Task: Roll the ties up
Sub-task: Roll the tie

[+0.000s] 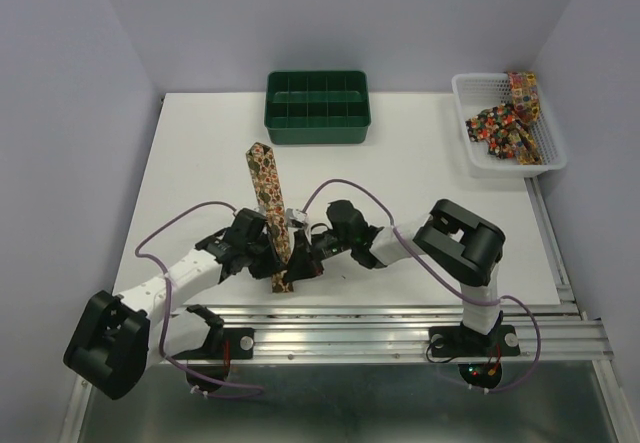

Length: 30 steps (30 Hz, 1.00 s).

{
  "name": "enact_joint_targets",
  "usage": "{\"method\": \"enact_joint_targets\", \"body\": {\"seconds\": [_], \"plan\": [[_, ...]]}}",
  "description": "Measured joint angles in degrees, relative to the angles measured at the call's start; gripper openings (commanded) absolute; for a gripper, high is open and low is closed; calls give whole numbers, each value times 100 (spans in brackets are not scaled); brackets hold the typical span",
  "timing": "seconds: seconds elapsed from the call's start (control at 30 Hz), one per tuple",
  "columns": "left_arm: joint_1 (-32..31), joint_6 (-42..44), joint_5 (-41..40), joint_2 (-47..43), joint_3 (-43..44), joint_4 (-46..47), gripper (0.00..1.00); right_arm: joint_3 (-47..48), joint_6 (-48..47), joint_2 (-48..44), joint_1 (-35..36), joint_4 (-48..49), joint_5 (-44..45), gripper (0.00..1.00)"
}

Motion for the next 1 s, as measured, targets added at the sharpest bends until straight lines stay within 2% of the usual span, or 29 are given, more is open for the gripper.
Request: {"method": "enact_joint_targets", "body": {"seconds": [0.3, 0.53, 0.7, 1.0], "plan": [[-94, 24, -44, 280, 33, -299, 0, -37, -2, -2, 39, 42, -4, 1], [-122, -234, -914, 208, 577, -953, 0, -55, 170, 0, 37, 219, 4, 1], [-118, -376, -1432, 243, 1012, -981, 0, -55, 542, 9, 33, 575, -33, 1], [76, -634, -2079, 977, 1069, -925, 0, 96, 1189, 435, 33, 752, -37, 1]]}}
